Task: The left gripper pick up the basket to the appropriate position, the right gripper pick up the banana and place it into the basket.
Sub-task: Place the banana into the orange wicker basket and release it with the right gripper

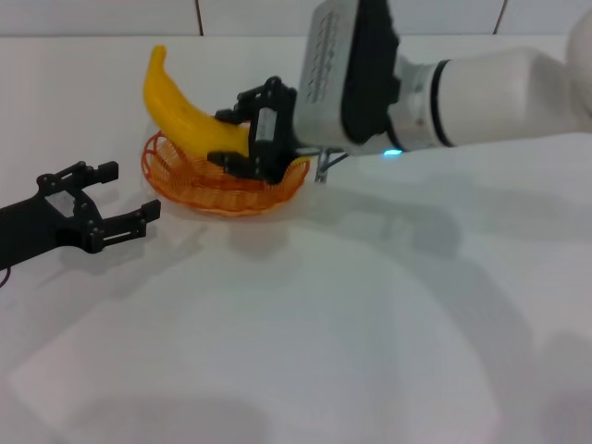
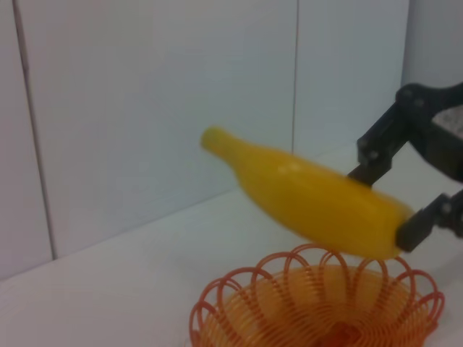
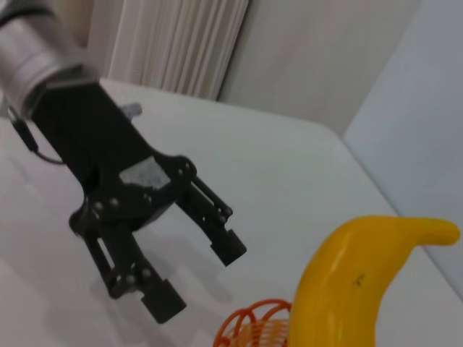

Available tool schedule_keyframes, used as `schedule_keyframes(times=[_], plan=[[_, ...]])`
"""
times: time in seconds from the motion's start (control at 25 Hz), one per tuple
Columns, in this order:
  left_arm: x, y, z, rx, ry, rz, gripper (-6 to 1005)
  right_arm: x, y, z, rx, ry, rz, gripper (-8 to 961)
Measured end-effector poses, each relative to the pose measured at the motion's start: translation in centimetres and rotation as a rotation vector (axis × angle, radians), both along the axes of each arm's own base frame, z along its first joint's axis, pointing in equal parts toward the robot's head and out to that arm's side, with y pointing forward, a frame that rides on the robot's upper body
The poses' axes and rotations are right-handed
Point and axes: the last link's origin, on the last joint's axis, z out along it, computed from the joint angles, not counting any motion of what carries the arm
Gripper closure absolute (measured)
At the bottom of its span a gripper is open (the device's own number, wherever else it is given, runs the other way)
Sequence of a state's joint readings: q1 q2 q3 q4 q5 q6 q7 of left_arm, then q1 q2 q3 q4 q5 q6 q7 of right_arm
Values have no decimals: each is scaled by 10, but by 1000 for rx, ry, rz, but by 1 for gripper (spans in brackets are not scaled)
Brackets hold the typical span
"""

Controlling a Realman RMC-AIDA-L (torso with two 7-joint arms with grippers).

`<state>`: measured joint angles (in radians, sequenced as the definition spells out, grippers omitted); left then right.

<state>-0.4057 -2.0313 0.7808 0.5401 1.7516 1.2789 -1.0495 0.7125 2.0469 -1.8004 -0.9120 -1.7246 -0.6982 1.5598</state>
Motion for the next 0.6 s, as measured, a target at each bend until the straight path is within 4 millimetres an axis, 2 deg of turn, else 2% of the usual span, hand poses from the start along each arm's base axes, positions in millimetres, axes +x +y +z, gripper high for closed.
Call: schedule_keyframes(times=[0.16, 0.6], plan=[[0, 0, 0, 0, 0, -1, 119, 2, -2, -9, 3, -33, 15, 450], [3, 2, -1, -4, -5, -5, 119, 8, 2, -19, 52, -89, 29, 437]])
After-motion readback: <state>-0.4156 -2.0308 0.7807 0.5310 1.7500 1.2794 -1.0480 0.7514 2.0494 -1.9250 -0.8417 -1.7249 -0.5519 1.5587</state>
